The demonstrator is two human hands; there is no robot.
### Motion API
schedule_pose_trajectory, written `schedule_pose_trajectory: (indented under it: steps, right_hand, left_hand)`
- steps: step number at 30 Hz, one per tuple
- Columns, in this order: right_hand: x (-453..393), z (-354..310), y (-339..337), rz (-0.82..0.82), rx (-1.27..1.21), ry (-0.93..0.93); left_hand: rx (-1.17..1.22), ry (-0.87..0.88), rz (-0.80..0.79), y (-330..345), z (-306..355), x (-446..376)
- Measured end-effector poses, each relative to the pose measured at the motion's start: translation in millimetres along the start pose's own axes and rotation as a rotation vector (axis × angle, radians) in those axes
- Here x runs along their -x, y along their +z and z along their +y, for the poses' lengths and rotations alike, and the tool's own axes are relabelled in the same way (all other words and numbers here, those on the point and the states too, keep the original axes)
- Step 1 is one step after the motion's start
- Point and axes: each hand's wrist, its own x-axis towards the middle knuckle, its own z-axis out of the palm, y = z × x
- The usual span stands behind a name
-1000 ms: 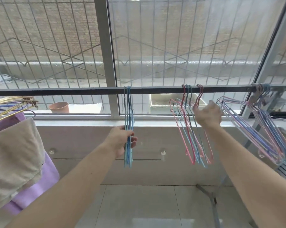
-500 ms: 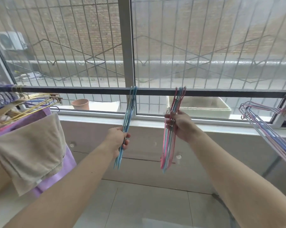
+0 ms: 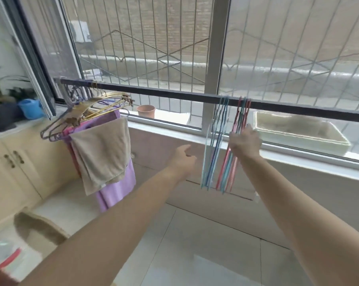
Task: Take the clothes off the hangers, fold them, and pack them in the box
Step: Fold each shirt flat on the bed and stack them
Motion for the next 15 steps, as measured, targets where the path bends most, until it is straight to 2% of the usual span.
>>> schedule_pose_trajectory:
  steps: [2, 3, 4, 7, 10, 13, 15]
  right_hand:
    - [40, -7, 6, 0.213, 0.149, -0.308]
    - [68, -16, 16, 0.23, 0.116, -0.406]
    - [100, -28, 31, 0.181, 0.061, -0.461]
    - [218, -78, 99, -0.221, 0.001, -0.577]
    - [373, -133, 170, -0.627, 0.027, -0.744]
    - [548, -184, 224, -0.906, 0.028, -1.013]
    - [661, -213, 245, -1.125, 0.021, -1.12]
  left_hand:
    - [-0.067, 0.049, 0.055, -38, -32, 35]
    - [-0.091, 0.052, 0.07, -60, -52, 58]
    - [-0.117, 0.035, 0.08, -85, -72, 88]
    - [-0.169, -0.074, 0.192, -172, -148, 196]
    - [-0.161, -0.259, 0.355, -266, -231, 328]
    - [-0.102, -0.45, 0.585, -351, -303, 488]
    - [-0.041, -0.609, 0.807, -387, -340, 605]
